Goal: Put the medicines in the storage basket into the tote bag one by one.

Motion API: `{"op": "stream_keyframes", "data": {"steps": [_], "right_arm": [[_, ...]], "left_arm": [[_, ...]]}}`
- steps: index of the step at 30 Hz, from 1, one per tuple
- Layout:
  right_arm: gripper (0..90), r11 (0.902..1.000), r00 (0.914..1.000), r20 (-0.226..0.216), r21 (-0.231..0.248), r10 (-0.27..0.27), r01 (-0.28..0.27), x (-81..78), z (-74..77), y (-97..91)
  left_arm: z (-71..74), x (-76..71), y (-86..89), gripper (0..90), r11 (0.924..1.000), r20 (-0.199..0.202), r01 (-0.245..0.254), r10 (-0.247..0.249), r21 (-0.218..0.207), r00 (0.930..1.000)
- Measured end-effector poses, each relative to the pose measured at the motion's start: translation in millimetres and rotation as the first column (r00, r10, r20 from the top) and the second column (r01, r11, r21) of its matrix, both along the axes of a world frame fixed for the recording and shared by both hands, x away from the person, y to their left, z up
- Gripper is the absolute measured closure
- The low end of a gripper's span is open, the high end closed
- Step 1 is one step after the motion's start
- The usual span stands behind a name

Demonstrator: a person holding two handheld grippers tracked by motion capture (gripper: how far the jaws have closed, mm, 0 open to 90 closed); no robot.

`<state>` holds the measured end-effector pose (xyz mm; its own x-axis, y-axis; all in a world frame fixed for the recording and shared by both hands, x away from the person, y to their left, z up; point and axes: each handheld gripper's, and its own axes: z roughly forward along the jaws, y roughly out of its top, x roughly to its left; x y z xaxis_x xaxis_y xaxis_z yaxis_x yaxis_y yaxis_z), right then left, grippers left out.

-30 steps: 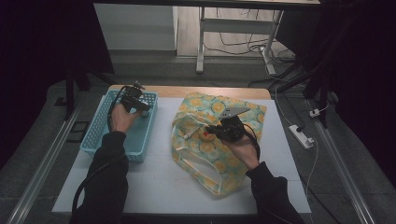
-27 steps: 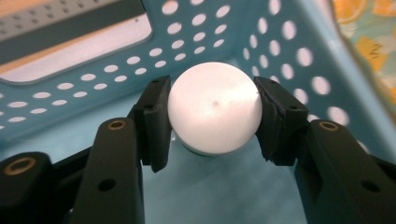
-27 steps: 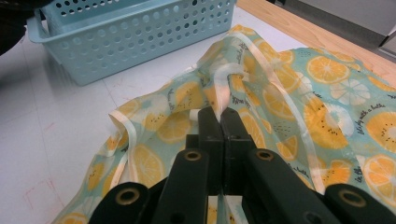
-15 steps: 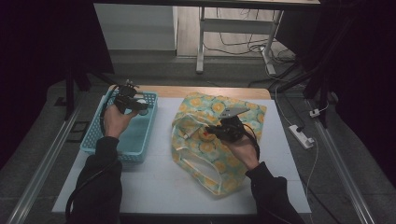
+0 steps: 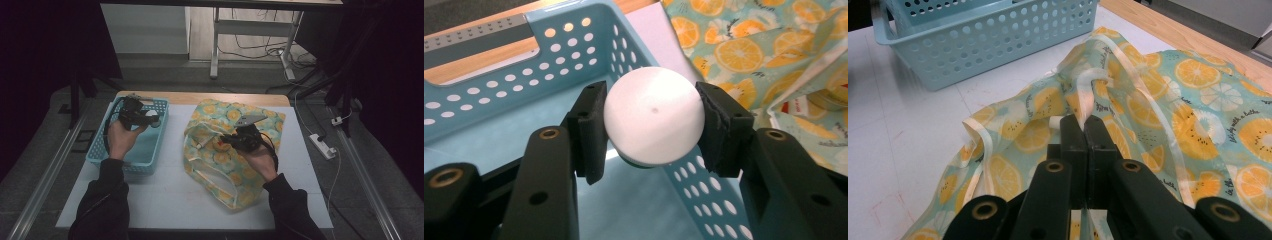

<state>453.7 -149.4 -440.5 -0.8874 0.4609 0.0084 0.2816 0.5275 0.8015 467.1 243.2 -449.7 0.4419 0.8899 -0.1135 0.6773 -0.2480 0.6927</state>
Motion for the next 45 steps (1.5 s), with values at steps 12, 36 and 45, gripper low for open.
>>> {"op": "stream_keyframes", "data": {"steps": [12,36,45], "right_arm": [[89.6,1.0000,1.0000,0.003,0.005,-0.003,0.003,0.3,1.4,-2.0],[89.6,1.0000,1.0000,0.010,0.008,-0.001,0.001,-0.7,4.2,-3.5],[89.5,0.9999,0.9999,0.013,0.013,-0.004,0.004,-0.2,5.8,-5.6]], "left_arm": [[9.8,-14.3,-5.8,50.0,0.9999,0.050,0.014,-0.014,0.004,0.9987],[35.5,-43.0,-37.8,50.0,0.9862,0.112,0.163,-0.159,-0.028,0.9809],[39.9,-48.8,-75.5,50.0,0.9560,0.104,0.292,-0.288,-0.025,0.9518]]}}
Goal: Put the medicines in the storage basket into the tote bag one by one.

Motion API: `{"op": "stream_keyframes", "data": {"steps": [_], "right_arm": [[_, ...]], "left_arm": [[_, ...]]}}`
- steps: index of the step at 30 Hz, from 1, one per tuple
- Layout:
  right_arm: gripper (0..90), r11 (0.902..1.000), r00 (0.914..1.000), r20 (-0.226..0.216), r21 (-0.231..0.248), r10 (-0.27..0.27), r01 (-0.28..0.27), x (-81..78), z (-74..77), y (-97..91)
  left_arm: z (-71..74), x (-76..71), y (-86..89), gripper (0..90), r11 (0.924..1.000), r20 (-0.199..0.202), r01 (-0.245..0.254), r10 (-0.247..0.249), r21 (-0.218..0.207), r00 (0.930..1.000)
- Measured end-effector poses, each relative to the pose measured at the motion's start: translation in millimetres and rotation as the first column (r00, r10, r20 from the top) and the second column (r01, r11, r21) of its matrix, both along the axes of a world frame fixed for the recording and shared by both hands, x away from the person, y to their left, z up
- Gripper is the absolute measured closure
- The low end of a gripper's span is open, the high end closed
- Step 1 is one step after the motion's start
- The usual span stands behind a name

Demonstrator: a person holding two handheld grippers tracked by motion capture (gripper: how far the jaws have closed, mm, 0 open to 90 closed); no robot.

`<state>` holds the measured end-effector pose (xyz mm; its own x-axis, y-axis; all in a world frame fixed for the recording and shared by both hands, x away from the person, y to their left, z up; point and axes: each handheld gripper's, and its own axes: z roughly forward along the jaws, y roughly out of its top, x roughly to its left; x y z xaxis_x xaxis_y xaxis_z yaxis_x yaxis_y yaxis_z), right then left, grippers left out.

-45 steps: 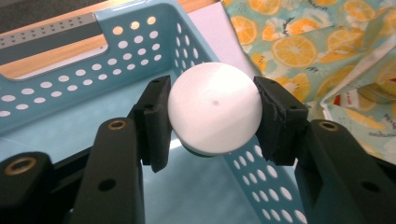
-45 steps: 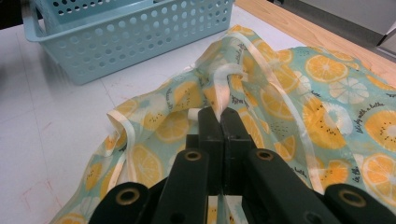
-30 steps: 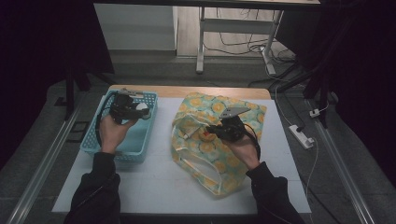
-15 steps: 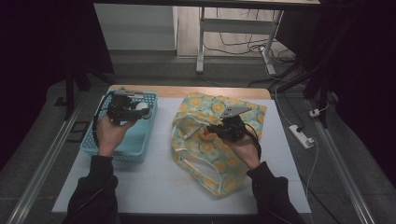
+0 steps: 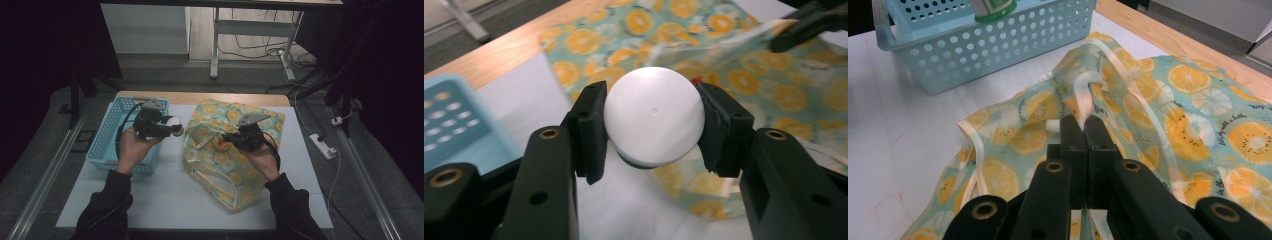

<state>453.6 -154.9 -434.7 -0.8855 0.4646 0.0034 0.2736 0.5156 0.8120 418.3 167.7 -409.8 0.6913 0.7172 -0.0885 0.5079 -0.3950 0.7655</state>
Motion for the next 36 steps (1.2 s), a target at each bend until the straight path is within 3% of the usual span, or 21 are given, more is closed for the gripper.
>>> {"op": "stream_keyframes", "data": {"steps": [6,16,29,31,36], "right_arm": [[89.5,1.0000,1.0000,0.003,-0.001,0.000,0.000,-0.5,0.8,0.3],[89.5,0.9999,1.0000,0.005,-0.010,0.006,-0.006,-0.4,-1.3,2.7],[89.3,0.9999,0.9999,0.013,-0.010,0.009,-0.008,-1.1,-0.4,3.1],[89.3,0.9998,0.9999,0.010,-0.014,0.010,-0.010,-1.4,-1.2,3.9],[89.3,0.9993,0.9997,0.005,-0.028,0.023,-0.023,-2.0,-5.4,7.8]], "left_arm": [[-6.1,0.7,-20.8,50.0,0.9976,-0.027,0.069,-0.070,-0.008,0.9972],[-15.6,3.0,-59.9,50.0,0.9866,-0.051,0.161,-0.159,0.027,0.9859],[-33.1,16.6,-93.8,50.0,0.9745,-0.091,0.219,-0.214,0.049,0.9726],[-35.3,20.0,-99.6,50.0,0.9719,-0.092,0.224,-0.218,0.072,0.9717],[-41.0,28.9,-110.1,50.0,0.9708,-0.093,0.227,-0.220,0.077,0.9711]]}}
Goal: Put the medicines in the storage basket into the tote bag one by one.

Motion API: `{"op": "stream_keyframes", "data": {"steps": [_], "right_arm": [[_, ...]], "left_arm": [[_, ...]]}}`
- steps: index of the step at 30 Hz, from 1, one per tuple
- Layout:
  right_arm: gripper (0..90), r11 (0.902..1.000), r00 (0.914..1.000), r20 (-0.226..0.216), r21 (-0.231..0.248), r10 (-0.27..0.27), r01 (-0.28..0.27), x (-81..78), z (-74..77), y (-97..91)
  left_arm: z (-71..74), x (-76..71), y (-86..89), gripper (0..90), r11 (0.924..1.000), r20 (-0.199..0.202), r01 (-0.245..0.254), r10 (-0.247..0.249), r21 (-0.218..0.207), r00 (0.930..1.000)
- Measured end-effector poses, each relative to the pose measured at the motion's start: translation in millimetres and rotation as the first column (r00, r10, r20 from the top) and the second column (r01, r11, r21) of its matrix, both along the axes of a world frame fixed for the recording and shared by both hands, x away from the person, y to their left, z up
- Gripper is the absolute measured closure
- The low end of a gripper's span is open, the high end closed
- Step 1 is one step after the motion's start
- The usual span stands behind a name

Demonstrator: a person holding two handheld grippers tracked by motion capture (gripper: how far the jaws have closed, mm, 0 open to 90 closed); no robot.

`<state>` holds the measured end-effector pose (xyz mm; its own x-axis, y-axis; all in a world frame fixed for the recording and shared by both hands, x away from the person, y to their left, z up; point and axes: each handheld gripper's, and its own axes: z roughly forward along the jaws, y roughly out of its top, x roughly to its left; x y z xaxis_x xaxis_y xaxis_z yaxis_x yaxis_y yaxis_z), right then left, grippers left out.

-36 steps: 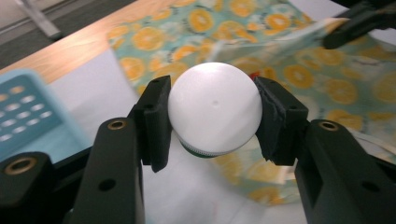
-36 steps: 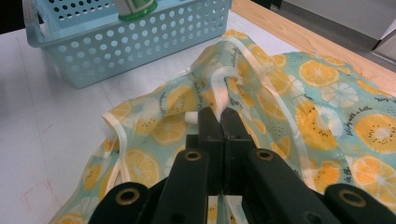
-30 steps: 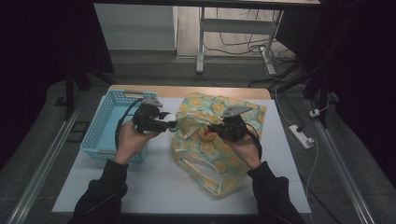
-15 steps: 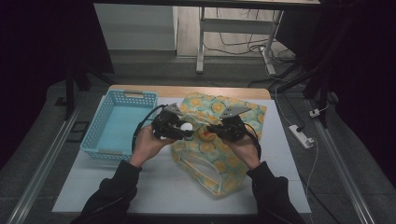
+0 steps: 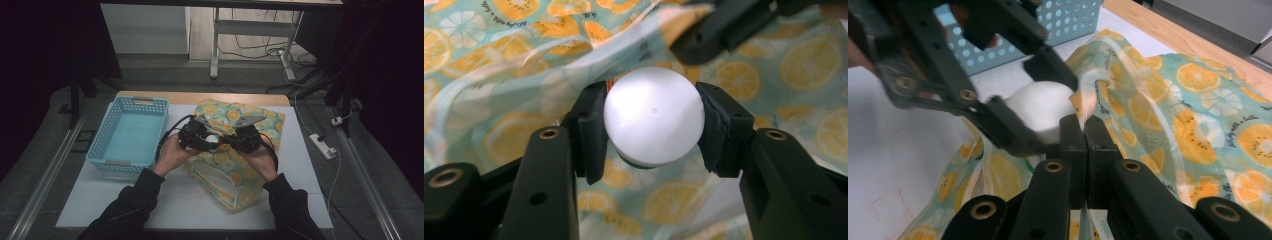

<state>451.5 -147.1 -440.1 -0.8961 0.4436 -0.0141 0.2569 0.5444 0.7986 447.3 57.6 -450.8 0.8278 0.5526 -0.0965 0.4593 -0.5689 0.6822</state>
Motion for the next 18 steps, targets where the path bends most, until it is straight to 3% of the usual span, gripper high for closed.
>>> {"op": "stream_keyframes", "data": {"steps": [4,18], "right_arm": [[89.3,1.0000,1.0000,0.006,-0.005,0.004,-0.004,-0.9,-1.0,1.5],[89.4,0.9998,0.9998,0.017,0.019,-0.008,0.008,0.3,4.5,-4.0]], "left_arm": [[-6.8,6.9,-8.1,50.0,0.9997,0.003,-0.001,0.001,0.025,1.0000],[-16.1,32.3,-16.3,49.9,0.9988,0.012,-0.047,0.047,0.016,0.9988]]}}
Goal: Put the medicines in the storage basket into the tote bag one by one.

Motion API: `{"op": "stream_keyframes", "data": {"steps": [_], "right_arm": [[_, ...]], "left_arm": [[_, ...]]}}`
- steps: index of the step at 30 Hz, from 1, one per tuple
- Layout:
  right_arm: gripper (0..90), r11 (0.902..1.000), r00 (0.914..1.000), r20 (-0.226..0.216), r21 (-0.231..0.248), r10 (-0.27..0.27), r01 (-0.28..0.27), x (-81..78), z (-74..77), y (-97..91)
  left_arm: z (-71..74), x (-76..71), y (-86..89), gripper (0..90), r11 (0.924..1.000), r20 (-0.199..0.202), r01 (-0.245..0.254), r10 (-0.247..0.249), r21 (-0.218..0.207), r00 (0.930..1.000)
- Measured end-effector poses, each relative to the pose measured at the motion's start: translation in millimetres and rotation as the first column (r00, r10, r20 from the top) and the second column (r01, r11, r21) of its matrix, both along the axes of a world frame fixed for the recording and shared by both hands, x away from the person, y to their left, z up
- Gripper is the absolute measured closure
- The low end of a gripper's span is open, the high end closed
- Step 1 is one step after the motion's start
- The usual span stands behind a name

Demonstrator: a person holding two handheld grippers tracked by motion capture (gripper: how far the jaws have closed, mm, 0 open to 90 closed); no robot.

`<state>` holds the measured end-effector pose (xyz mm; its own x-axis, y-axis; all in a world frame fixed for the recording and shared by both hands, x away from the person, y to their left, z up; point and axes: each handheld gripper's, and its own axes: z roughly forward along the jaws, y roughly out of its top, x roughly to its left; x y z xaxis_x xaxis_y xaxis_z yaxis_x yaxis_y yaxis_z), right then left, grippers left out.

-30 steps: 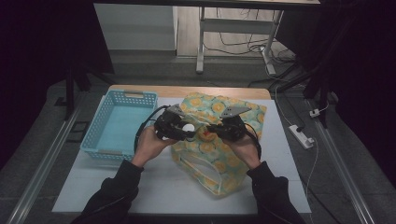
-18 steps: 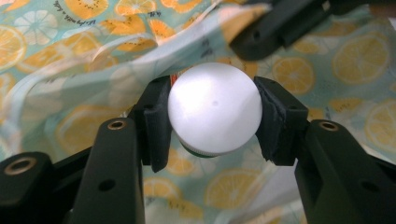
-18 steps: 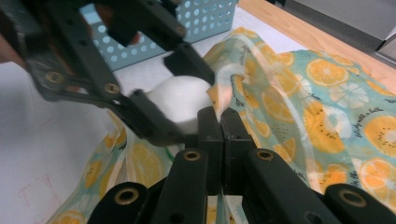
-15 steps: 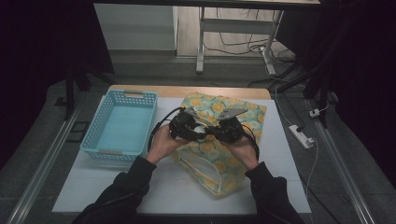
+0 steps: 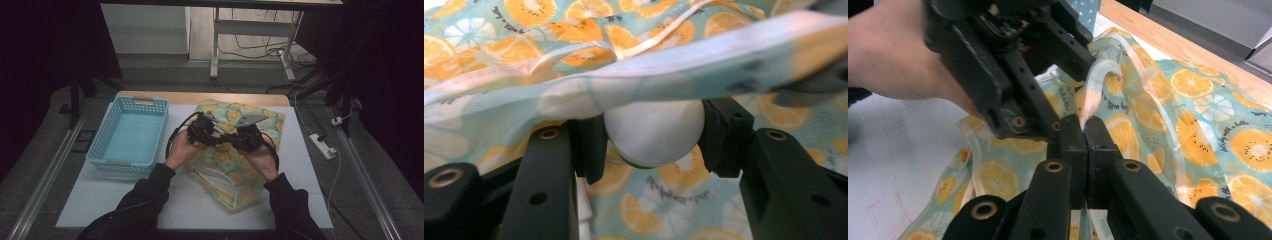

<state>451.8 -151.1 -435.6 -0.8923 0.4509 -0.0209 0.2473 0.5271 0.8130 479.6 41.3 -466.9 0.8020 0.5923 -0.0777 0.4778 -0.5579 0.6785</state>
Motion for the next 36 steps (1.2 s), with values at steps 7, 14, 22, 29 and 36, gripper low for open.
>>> {"op": "stream_keyframes", "data": {"steps": [7,14,22,29,36], "right_arm": [[89.5,0.9999,1.0000,0.010,0.013,-0.002,0.001,-0.4,2.8,-2.1],[89.4,0.9999,1.0000,0.006,0.010,-0.001,0.001,0.3,2.1,-2.4],[89.3,1.0000,1.0000,0.001,0.006,-0.006,0.006,1.8,1.1,-4.1],[89.0,0.9998,0.9999,0.001,0.014,-0.014,0.014,2.9,2.1,-6.4],[89.2,0.9998,0.9999,-0.005,0.012,-0.012,0.012,2.7,2.0,-6.0]], "left_arm": [[-3.8,11.1,-5.6,49.9,0.9998,0.005,-0.017,0.017,0.008,0.9998],[-12.7,18.8,-10.8,49.8,0.9995,0.016,-0.031,0.031,0.010,0.9994],[-16.5,19.0,-11.8,48.0,0.9990,0.045,-0.044,0.044,-0.004,0.9980],[-11.5,13.7,-7.7,34.7,0.9995,0.026,-0.030,0.030,-0.007,0.9992],[-7.5,3.7,-2.6,26.5,0.9993,-0.001,-0.002,0.002,-0.036,1.0000]]}}
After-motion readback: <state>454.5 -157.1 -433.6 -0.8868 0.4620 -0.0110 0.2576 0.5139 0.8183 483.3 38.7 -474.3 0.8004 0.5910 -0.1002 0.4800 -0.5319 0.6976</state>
